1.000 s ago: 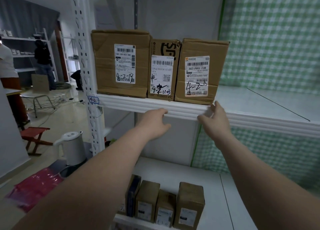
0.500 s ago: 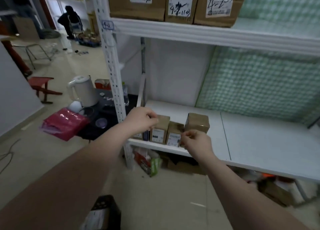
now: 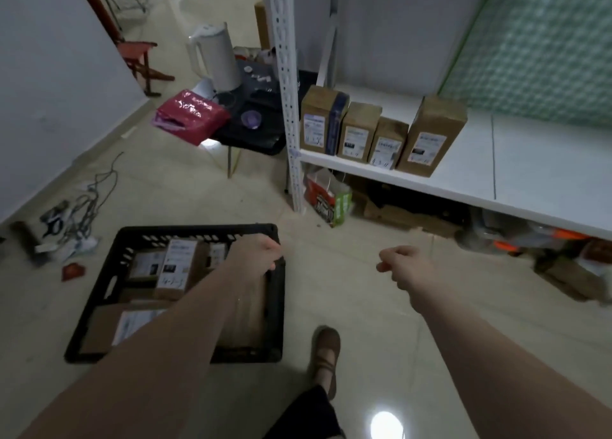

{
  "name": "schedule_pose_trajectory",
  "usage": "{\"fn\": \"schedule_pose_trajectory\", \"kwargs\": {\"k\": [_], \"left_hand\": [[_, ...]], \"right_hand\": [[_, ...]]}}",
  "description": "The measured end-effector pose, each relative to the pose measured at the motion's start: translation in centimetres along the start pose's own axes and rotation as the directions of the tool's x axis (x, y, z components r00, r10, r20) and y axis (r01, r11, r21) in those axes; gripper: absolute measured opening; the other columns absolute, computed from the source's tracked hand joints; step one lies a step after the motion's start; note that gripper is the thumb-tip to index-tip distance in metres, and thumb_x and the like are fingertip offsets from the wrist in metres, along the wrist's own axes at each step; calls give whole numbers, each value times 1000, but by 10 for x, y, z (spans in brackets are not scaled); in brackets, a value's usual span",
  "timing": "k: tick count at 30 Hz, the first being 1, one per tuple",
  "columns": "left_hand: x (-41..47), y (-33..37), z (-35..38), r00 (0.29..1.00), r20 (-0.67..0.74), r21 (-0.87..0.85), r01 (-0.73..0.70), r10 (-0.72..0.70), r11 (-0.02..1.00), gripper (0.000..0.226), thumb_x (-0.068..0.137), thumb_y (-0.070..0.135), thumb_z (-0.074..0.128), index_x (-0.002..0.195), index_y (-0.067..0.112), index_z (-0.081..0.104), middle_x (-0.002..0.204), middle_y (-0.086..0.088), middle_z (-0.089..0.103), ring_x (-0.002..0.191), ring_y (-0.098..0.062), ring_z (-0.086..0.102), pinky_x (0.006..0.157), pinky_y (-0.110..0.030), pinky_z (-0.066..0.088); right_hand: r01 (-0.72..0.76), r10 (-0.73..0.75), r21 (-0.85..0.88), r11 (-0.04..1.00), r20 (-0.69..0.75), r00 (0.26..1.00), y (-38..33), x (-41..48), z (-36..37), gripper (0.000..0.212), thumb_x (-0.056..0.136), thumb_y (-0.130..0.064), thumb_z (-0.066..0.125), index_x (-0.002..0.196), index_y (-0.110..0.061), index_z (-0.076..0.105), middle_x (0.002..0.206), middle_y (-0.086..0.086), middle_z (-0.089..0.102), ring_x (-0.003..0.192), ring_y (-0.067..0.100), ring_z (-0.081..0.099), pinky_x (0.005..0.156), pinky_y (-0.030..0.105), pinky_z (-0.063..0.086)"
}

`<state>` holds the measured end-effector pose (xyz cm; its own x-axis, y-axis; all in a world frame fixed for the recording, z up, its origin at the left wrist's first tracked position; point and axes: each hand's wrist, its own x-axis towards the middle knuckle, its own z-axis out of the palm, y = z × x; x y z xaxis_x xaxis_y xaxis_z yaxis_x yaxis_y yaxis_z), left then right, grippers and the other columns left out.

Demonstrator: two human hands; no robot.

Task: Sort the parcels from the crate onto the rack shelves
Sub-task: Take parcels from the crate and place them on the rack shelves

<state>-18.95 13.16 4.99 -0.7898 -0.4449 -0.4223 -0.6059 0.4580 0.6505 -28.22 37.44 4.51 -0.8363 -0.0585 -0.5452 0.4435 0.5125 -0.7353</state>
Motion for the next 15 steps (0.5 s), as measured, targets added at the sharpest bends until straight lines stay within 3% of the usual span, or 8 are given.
{"fn": "schedule_pose_trajectory", "kwargs": {"k": [4, 7, 9, 12, 15], "left_hand": [[-35, -62, -8, 993, 20, 58, 111, -112, 992, 16, 92, 15, 55, 89, 9, 70, 88, -4, 65, 84, -19, 62, 78, -31, 49], [-55, -97, -23, 974, -97, 15, 205, -203, 979, 11, 92, 18, 55, 89, 17, 66, 87, 1, 64, 84, -15, 60, 75, -28, 48], [-62, -116, -33, 958, -149, -9, 245, -244, 969, 11, 92, 17, 56, 94, 17, 66, 90, 2, 63, 84, -12, 57, 73, -25, 45], [-65, -145, -52, 943, -170, -13, 288, -286, 958, 9, 91, 15, 56, 89, 19, 64, 95, 2, 60, 87, -13, 53, 67, -21, 41], [-62, -175, -65, 942, -136, 56, 315, -306, 947, 12, 93, 13, 52, 95, 9, 63, 97, -8, 62, 92, -24, 58, 83, -34, 48]], "right_hand": [[-71, 76, -65, 995, 84, 994, 33, -20, 26, 17, 90, -12, 58, 74, -14, 63, 76, 5, 67, 62, 19, 52, 56, 27, 42], [-32, 53, -146, 989, 141, 989, 42, -33, 49, 16, 88, -11, 59, 74, -15, 64, 75, 6, 67, 66, 22, 56, 63, 31, 47], [17, 20, -226, 974, 162, 987, 45, -38, 66, 10, 87, -12, 59, 84, -14, 68, 80, 6, 69, 73, 23, 59, 74, 37, 51], [72, -3, -332, 941, 204, 979, 44, -44, 95, 16, 86, -15, 61, 98, -15, 70, 91, 8, 72, 85, 24, 63, 86, 39, 53], [75, 22, -388, 918, 240, 971, 41, -50, 128, 19, 86, -16, 61, 102, -15, 70, 97, 10, 72, 90, 27, 66, 82, 36, 53]]}}
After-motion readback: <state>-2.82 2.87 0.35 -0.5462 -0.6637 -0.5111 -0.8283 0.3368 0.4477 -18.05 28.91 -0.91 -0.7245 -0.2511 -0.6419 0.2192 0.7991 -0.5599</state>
